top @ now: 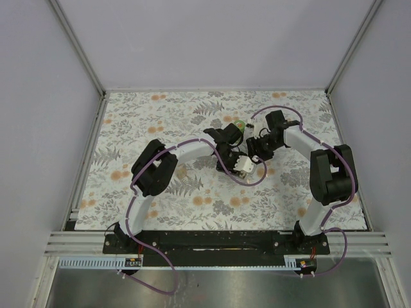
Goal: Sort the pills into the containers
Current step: Pick up the pill container at the center of the board.
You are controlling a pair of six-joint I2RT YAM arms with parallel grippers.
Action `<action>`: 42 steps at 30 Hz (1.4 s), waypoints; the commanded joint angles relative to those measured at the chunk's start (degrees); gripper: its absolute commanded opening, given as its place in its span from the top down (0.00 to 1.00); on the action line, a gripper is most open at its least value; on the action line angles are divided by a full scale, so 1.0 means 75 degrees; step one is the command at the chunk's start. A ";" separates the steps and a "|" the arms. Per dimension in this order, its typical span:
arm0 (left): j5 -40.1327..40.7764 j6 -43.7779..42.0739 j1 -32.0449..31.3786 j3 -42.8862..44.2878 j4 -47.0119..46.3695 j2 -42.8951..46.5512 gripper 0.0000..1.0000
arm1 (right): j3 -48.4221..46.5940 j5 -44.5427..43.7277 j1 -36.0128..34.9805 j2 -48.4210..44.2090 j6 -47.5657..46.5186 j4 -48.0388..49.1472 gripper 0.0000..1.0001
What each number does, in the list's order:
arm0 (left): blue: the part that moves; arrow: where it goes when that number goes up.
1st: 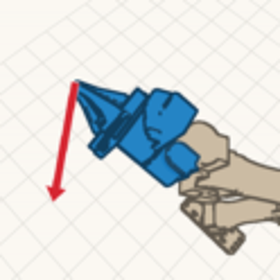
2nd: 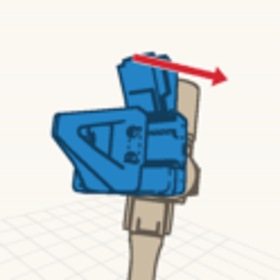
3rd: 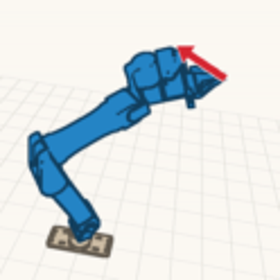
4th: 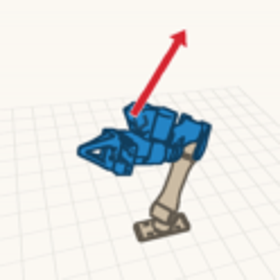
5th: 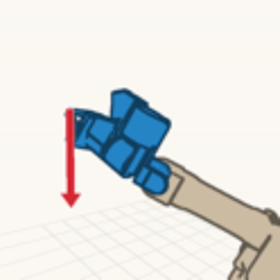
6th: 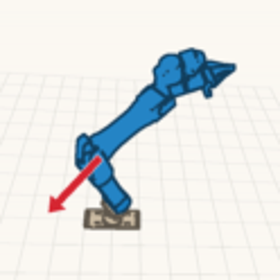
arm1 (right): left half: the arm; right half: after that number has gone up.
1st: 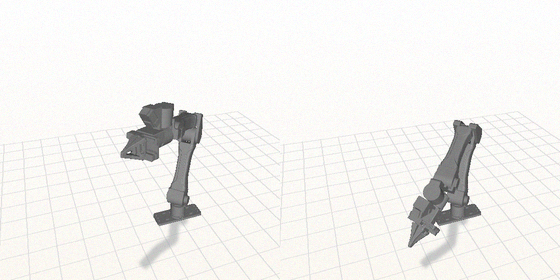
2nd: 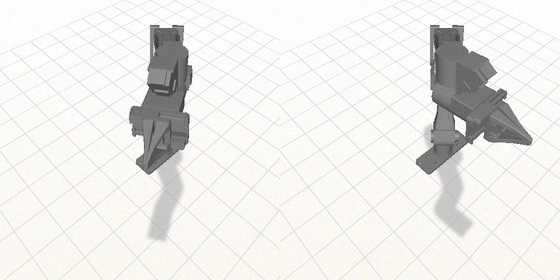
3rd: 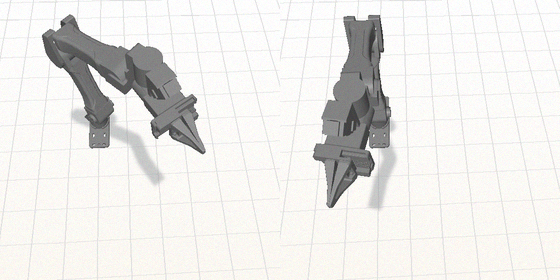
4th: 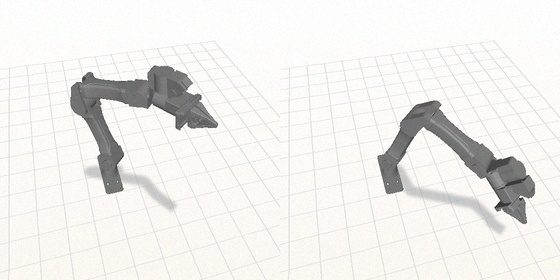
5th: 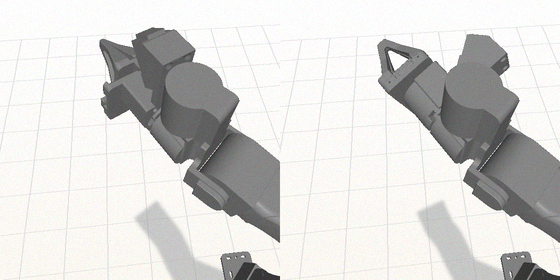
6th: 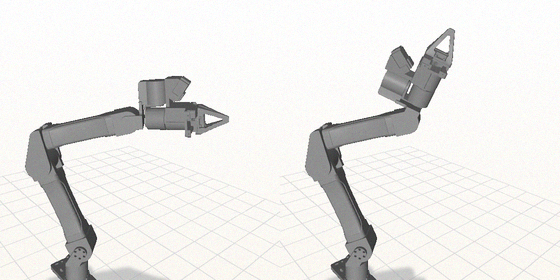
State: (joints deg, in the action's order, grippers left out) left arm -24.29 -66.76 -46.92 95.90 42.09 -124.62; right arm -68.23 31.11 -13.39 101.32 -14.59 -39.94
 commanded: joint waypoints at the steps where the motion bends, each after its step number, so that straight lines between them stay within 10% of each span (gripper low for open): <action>1: 0.0333 0.0545 -0.0026 -0.0200 -0.0232 0.0163 0.60 | -0.0161 0.0082 -0.0032 -0.0079 0.0444 0.0310 0.50; 42: 0.0696 0.1718 -0.0026 -0.0001 -0.0244 -0.0060 0.60 | -0.1110 -0.0656 0.0226 0.0999 0.2051 0.0181 0.58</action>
State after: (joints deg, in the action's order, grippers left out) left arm -21.26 -56.64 -47.09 94.89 38.65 -124.18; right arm -75.53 26.13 -11.18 108.07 0.38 -37.76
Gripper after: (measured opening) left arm 0.482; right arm 0.420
